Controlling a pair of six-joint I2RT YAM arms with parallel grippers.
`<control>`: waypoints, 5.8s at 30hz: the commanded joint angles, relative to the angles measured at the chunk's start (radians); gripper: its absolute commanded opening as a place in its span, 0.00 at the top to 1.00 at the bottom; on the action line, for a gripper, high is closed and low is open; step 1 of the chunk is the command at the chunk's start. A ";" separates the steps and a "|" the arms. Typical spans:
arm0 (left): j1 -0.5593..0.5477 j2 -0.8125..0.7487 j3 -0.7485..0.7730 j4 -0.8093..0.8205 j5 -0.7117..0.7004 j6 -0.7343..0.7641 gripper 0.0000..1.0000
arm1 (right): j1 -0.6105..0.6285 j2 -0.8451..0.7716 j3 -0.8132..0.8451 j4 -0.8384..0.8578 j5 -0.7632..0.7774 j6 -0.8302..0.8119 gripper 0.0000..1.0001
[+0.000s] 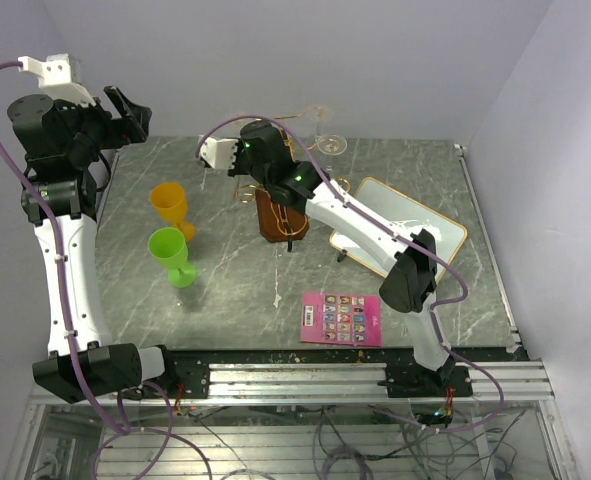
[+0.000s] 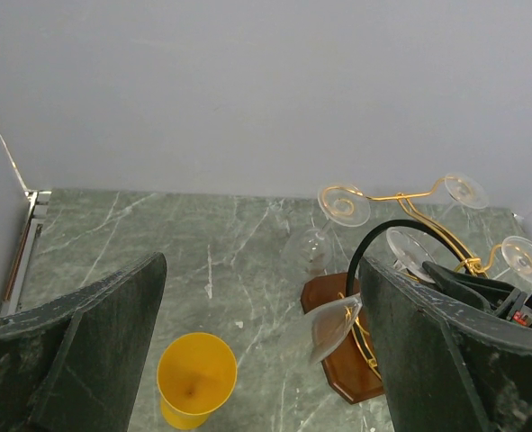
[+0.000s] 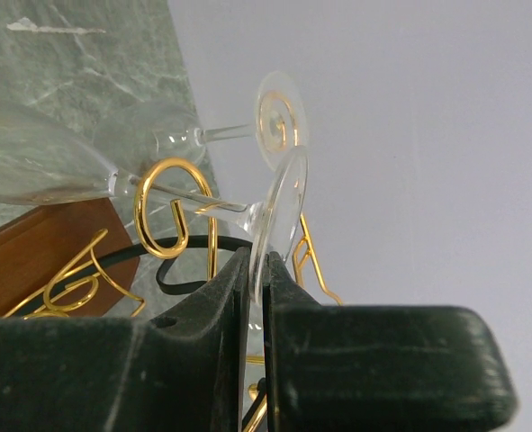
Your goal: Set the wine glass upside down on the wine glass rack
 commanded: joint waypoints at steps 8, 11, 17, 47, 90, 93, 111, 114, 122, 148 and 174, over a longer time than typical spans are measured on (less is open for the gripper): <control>0.011 -0.013 0.002 0.038 0.011 0.012 0.02 | 0.006 -0.001 0.038 -0.007 -0.087 0.035 0.92; 0.010 -0.014 0.000 0.039 0.013 0.010 0.02 | 0.006 -0.001 0.038 -0.007 -0.092 0.031 0.92; 0.010 -0.020 -0.005 0.039 0.016 0.013 0.02 | 0.007 0.011 0.039 -0.002 -0.099 0.011 0.92; 0.010 -0.029 -0.018 0.051 0.032 0.015 0.03 | -0.003 -0.015 -0.007 -0.017 -0.278 -0.179 0.97; 0.010 -0.035 -0.066 0.082 0.053 0.021 0.03 | -0.004 -0.143 -0.161 -0.009 -0.148 -0.142 0.85; 0.011 -0.035 -0.070 0.085 0.050 0.022 0.03 | -0.003 -0.148 -0.168 -0.006 -0.142 -0.141 0.83; 0.011 -0.041 -0.110 0.084 0.037 0.056 0.03 | -0.003 -0.203 -0.241 -0.012 -0.088 -0.121 0.73; 0.011 -0.046 -0.131 0.090 0.032 0.060 0.03 | -0.004 -0.219 -0.253 -0.015 -0.071 -0.115 0.71; 0.010 -0.017 -0.188 0.024 -0.031 0.130 0.02 | -0.012 -0.291 -0.261 -0.021 -0.034 -0.039 0.61; 0.012 0.348 -0.167 -0.284 -0.125 0.464 0.13 | -0.427 -0.701 -0.422 -0.228 -0.444 0.538 0.33; -0.024 0.454 -0.069 -0.359 -0.132 0.510 0.82 | -0.459 -0.648 -0.428 -0.239 -0.539 0.552 0.33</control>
